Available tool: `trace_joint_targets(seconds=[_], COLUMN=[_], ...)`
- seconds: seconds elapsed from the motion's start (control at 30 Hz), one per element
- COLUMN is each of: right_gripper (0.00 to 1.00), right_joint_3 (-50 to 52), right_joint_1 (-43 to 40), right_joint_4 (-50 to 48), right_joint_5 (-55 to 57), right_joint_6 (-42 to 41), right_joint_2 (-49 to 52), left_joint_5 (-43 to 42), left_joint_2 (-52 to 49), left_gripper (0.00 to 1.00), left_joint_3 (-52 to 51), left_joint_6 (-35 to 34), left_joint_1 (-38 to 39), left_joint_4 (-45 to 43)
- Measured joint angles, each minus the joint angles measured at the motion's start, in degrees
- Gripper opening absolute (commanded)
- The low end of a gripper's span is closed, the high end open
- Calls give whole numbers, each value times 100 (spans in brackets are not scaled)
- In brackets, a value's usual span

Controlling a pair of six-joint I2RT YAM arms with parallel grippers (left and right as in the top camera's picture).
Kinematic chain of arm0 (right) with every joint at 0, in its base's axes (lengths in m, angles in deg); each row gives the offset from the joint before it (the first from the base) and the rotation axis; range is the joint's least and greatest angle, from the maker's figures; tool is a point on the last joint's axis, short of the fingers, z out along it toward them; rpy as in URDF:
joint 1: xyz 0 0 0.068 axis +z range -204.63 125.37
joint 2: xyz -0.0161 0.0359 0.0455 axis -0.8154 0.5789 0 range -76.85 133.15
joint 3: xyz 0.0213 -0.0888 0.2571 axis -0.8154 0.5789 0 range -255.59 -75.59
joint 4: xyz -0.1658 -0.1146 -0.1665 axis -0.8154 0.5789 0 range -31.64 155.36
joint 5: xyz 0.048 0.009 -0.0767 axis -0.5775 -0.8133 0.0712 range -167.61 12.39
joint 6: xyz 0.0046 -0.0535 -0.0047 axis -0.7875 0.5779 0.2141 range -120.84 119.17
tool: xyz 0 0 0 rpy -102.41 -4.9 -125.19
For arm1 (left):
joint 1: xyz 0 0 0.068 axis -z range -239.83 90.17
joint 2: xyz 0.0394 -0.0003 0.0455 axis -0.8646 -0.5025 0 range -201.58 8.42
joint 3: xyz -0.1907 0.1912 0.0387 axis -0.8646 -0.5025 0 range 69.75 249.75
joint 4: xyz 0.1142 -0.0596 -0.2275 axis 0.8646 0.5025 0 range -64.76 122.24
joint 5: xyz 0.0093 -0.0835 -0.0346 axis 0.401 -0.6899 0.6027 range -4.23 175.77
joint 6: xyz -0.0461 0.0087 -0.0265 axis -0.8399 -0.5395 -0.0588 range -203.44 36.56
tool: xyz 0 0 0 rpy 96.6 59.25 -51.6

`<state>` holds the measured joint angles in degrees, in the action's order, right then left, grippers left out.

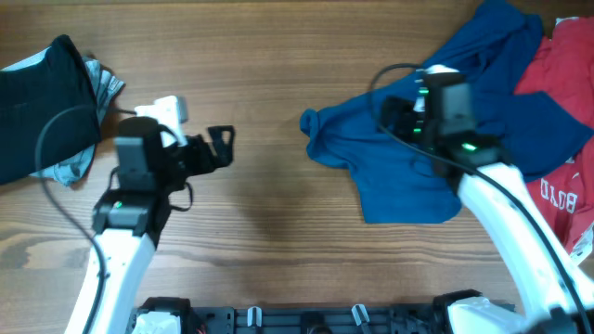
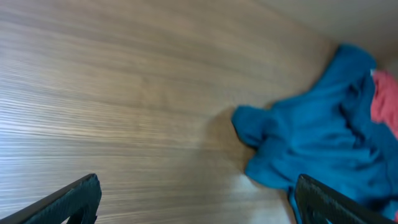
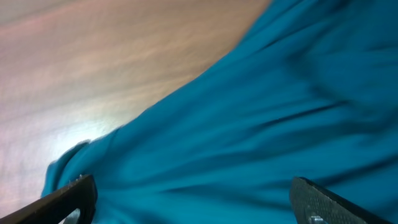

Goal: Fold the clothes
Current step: 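Grasp the blue shirt edge with the left gripper and drag it left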

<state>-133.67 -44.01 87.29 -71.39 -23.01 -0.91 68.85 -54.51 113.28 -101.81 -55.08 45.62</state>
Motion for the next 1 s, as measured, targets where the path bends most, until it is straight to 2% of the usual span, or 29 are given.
trace_joint_targets(seconds=[0.2,0.33,0.53,0.63,0.67,0.77,0.83,0.9,0.93,1.0], right_gripper=[100,100,100,100,100,100,100,100,100,99], right_joint_3=[-39,-46,-46,-46,-46,-46,-46,-46,-46,-46], right_joint_1=[-680,-691,-691,-691,-691,-691,-691,-691,-691,-691], right_joint_4=[691,1005,1093,1137,1137,1137,1137,1137,1137,1137], right_joint_5=[271,284,284,286,284,282,280,238,236,216], right_joint_6=[153,175,175,175,175,173,166,155,149,146], right_joint_2=[-778,-809,-809,-809,-809,-809,-809,-809,-809,-809], left_joint_5=[-96,-120,-120,236,417,949,1154,1360,1414,1497], left_joint_2=[-1362,-2677,-4022,-4201,-4210,-4218,-4218,-4218,-4218,-4242], left_gripper=[94,88,83,67,59,56,59,56,51,31], left_joint_3=[15,59,52,52,52,52,52,52,52,52], left_joint_6=[-269,-389,-452,-470,-461,-476,-483,-487,-487,-481], left_joint_1=[1113,1867,2741,2966,2966,2957,2957,2959,2959,2959], left_joint_4=[-1298,-2636,-3936,-4146,-4181,-4605,-4730,-4789,-4826,-4957])
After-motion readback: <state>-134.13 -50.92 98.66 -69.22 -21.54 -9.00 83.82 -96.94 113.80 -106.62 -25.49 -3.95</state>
